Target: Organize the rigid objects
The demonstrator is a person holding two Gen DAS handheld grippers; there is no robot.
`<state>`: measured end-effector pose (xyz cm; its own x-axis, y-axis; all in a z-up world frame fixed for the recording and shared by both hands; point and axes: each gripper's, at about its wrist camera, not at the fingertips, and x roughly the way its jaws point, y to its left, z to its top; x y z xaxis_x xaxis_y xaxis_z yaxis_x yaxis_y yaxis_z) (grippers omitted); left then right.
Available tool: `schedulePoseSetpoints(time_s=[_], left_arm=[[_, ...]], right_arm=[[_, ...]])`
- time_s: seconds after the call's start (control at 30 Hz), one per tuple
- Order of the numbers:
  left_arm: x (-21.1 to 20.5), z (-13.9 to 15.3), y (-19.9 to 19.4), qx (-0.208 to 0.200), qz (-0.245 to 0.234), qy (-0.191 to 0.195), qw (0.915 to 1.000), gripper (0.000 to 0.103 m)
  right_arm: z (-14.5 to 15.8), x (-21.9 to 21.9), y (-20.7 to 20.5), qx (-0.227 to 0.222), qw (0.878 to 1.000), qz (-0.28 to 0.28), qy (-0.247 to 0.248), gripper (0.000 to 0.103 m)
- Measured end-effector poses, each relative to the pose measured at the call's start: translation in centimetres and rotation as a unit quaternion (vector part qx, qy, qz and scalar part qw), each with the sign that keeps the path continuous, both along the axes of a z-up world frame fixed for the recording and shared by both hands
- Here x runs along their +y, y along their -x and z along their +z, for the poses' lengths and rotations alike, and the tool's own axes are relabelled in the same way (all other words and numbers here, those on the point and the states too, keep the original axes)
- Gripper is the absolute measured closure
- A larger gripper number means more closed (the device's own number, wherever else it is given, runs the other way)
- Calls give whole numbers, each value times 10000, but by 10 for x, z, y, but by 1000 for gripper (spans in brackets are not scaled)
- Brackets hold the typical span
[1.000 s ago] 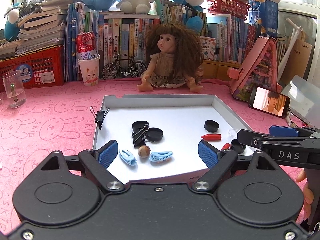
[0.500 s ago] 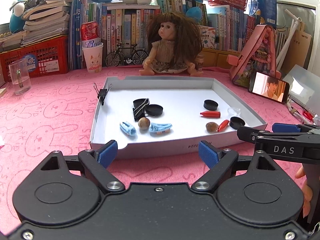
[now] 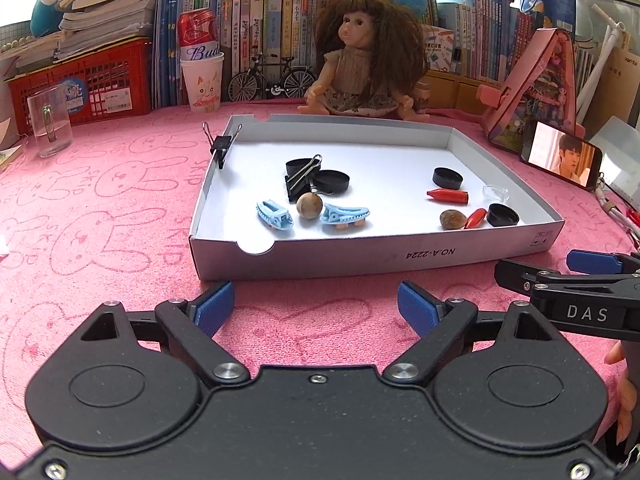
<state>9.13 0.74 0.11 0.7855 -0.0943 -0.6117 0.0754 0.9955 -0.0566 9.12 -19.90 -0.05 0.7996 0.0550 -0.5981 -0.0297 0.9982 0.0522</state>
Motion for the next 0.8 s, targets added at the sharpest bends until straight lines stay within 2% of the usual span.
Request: schedulePoseSetpoints(time_s=[0.33, 0.53, 0.8], left_arm=[[-5, -6, 0, -70, -31, -104, 9999, 9], [-11, -10, 2, -147, -57, -318, 9994, 4], [-10, -10, -1, -81, -38, -302, 9995, 1]], right_arm=[[-7, 7, -1, 61, 9998, 35, 184, 0], [-8, 7, -1, 63, 9997, 50, 232, 0], [-8, 8, -1, 70, 9996, 46, 270, 0]])
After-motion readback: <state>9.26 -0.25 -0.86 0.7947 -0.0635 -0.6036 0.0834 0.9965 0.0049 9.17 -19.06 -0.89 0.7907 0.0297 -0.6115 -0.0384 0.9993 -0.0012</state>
